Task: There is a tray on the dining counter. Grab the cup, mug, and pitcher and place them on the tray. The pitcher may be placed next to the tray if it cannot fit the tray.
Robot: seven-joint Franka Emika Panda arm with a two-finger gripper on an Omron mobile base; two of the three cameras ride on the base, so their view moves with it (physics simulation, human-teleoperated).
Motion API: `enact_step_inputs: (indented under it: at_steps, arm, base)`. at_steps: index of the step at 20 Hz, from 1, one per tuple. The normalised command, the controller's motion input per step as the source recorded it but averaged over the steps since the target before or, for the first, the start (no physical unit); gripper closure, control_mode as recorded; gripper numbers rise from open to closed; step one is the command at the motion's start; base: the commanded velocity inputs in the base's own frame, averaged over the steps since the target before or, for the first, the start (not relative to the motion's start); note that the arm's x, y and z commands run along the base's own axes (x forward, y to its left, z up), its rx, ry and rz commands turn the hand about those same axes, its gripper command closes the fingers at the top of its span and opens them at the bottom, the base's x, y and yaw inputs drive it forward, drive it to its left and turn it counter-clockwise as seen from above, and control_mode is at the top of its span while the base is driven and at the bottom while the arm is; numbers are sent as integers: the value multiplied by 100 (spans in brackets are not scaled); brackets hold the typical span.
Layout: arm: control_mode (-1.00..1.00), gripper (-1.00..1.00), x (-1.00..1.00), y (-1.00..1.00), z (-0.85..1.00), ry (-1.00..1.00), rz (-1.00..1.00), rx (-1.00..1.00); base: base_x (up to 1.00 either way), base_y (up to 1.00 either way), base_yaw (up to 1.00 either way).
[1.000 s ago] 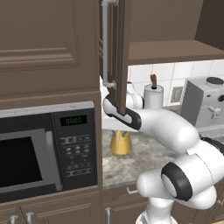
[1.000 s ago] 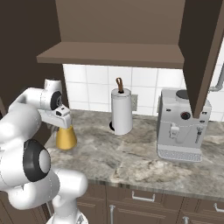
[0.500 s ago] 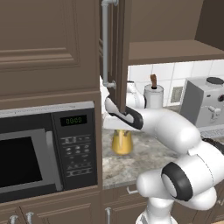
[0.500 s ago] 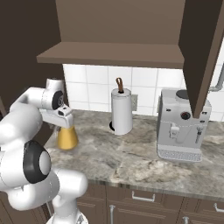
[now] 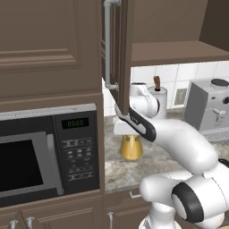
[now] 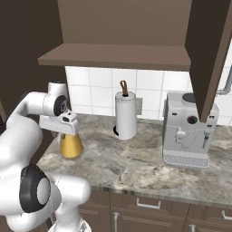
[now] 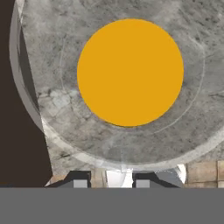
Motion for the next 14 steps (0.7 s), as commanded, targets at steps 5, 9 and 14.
enact_step_inputs:
  at_steps: [5, 9, 14]
  arm:
    - [-100, 100, -30, -26, 44, -4, 1, 0]
    - [-100, 100, -28, -28, 41, -2, 2, 0]
    - [-100, 100, -29, -27, 46, 0, 3, 0]
  base:
    - [0, 0, 0]
    - [0, 0, 0]
    - [0, 0, 0]
